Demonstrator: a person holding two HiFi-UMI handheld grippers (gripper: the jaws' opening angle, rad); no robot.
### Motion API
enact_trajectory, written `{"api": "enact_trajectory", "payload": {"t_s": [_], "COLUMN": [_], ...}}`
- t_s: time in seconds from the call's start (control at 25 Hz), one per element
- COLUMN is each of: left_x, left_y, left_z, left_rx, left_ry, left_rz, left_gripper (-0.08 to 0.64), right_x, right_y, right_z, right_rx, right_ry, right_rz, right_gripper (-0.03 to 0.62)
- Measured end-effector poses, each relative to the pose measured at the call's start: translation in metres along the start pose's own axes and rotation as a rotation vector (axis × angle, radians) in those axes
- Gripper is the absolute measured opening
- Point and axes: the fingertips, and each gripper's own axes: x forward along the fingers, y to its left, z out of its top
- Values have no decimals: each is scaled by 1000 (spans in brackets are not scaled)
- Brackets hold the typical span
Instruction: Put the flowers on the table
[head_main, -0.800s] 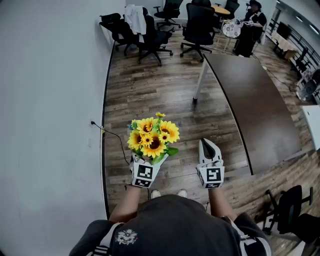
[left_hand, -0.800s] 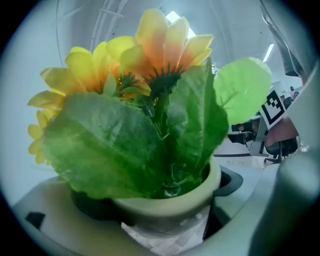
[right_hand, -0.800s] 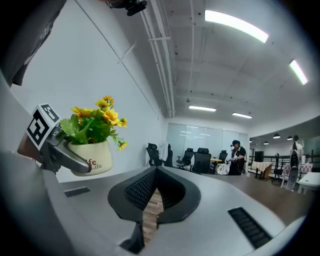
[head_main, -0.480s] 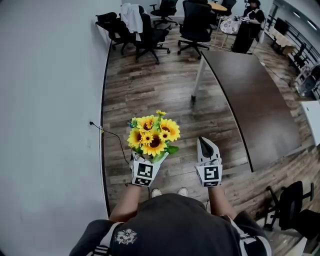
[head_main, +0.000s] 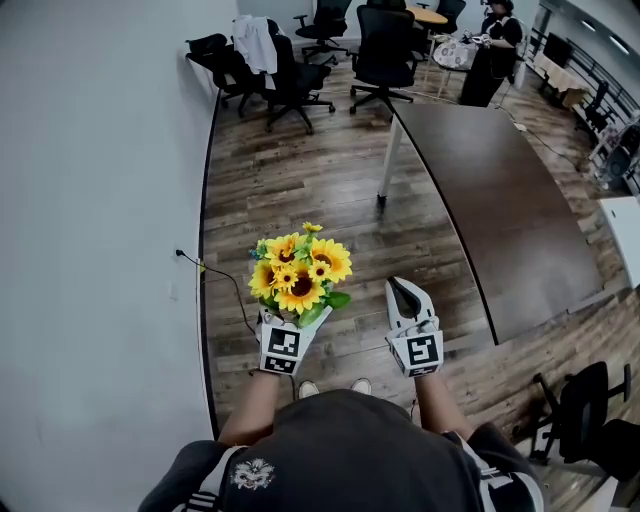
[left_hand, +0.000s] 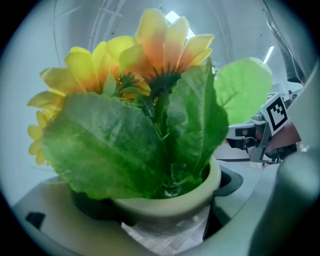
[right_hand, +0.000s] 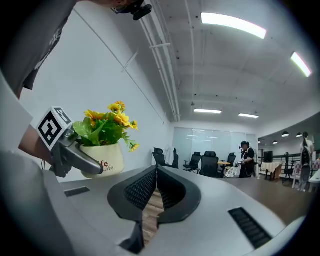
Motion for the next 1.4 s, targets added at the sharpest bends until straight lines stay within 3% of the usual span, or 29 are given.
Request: {"api": "enact_trajectory", "payload": {"t_s": [0.12,0.24,0.56,1.4], "left_x": [8,18,31,144], "left_y": [-25,-43,-64,19], "left_z": [14,26,31,31], "left_rx": [8,10,2,33], "left_ry": [-12,-22,-7,-44], "left_rz": [0,4,7,-58], "left_gripper": [549,549,549,549], "right_x": [-13,-22,-28,96], "right_y": [-21,-34,-51,-88], "right_z": [-2,0,-1,-8], "right_rx": [45,27,39,9], "right_ry": [-15,-18,-32,-6], "right_rz": [43,70,59,-5], "right_gripper": [23,23,23,23]}}
